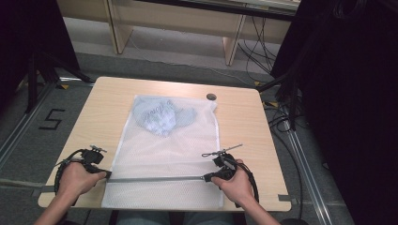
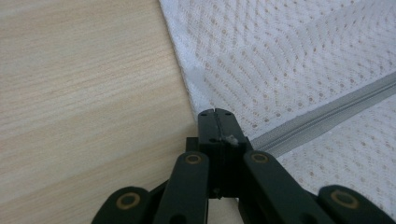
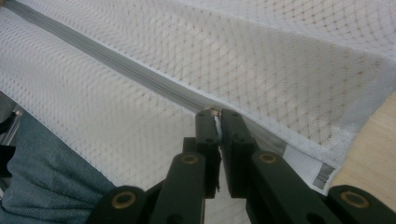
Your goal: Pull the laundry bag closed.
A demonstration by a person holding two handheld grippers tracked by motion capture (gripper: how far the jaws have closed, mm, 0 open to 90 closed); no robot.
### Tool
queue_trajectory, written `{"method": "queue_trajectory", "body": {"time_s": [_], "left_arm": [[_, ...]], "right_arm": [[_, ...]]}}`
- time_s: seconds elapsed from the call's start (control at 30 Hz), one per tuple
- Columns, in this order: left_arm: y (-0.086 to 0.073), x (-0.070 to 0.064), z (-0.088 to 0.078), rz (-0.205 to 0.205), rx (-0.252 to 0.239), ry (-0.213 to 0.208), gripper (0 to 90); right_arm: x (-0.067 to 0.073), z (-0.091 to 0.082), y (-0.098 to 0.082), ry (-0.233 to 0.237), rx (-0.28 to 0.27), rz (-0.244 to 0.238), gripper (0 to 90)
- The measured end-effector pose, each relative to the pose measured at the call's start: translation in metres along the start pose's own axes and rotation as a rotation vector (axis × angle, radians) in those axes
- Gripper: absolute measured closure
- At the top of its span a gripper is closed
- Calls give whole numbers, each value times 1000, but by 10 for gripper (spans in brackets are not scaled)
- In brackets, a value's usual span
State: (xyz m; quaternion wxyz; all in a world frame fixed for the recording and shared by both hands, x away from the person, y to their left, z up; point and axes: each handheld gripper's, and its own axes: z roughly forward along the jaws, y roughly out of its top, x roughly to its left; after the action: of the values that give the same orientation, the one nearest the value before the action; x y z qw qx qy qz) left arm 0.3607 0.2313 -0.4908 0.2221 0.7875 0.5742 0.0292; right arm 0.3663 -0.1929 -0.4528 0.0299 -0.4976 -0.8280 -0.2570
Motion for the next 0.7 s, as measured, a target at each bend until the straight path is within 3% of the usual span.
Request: {"method": "queue_trajectory", "body": {"time_s": [0.7], "left_arm": [[0,0,0,0,2,2,900]], "right_arm": [[-9,-4,-3,-1,7,26,871]]}}
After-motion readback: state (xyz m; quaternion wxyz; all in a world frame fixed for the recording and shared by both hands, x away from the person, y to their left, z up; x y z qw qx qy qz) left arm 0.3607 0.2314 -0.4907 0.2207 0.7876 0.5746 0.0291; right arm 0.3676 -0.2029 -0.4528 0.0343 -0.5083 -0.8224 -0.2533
